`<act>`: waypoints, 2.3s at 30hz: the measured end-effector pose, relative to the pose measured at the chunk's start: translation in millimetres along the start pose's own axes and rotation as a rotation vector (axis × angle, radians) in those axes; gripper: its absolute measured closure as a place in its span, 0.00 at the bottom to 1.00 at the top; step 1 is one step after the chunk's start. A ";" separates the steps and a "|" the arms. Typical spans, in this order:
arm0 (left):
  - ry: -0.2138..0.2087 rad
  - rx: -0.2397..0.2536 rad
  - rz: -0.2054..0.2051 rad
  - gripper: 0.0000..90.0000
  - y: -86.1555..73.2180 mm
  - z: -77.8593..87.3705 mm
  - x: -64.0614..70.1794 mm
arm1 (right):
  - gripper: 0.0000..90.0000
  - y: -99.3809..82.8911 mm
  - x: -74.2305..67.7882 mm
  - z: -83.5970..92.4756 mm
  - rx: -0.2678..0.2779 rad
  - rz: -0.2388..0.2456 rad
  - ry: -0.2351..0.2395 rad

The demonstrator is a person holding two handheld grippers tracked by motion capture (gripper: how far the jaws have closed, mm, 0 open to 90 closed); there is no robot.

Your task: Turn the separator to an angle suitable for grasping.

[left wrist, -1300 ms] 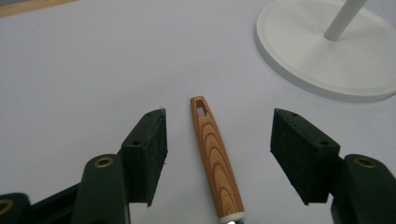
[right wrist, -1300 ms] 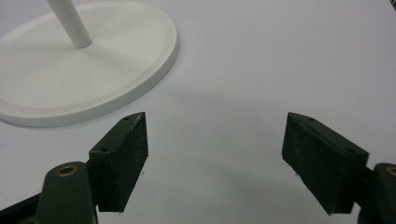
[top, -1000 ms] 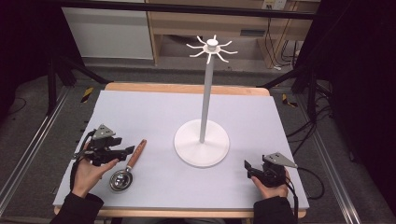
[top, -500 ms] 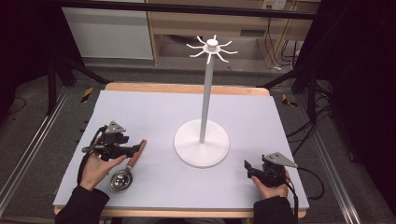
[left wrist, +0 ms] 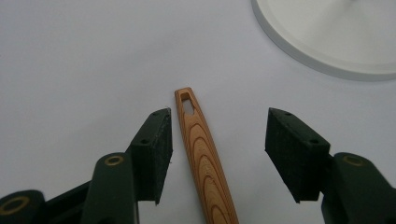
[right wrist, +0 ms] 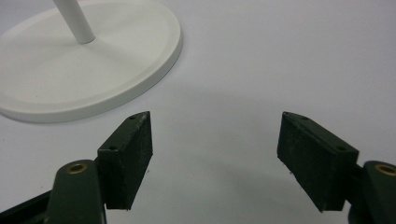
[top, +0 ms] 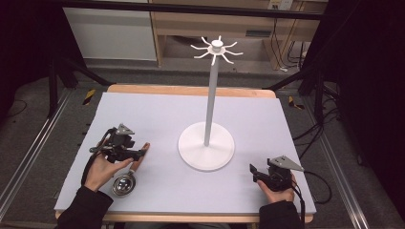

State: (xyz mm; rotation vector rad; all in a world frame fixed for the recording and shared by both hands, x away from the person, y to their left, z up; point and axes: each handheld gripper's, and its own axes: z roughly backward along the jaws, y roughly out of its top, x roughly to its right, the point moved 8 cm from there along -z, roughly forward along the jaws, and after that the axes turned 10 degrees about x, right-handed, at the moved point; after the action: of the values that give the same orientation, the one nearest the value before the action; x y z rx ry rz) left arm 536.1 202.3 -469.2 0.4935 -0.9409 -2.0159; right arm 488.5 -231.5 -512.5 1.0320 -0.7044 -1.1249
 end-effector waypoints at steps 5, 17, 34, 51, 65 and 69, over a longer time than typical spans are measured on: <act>0.003 -0.034 0.003 0.47 -4.1 -5.5 -1.0 | 0.31 -0.4 -0.7 -0.1 -0.005 -0.003 0.006; 0.009 -0.104 0.006 0.48 -14.8 -17.6 -2.4 | 0.35 -0.7 -2.8 0.0 -0.013 -0.006 0.023; 0.009 -0.184 0.017 0.58 -29.1 -34.7 -4.2 | 0.39 -1.1 -3.9 -0.3 -0.022 -0.010 0.036; 0.015 -0.249 0.015 0.65 -37.2 -40.2 -6.9 | 0.42 -2.0 -4.5 -0.9 -0.030 -0.004 0.043; 0.028 -0.284 0.024 0.66 -36.9 -41.1 -7.5 | 0.43 -2.0 -4.8 -0.4 -0.032 -0.004 0.048; 0.033 -0.282 0.037 0.66 -36.5 -42.0 -6.9 | 0.43 -2.1 -5.0 -0.3 -0.033 -0.005 0.049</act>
State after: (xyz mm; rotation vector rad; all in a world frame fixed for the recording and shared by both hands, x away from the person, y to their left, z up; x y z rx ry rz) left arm 547.4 203.0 -524.2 0.3494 -0.6280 -2.0581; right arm 486.5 -226.8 -514.3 1.0305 -0.6427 -1.1089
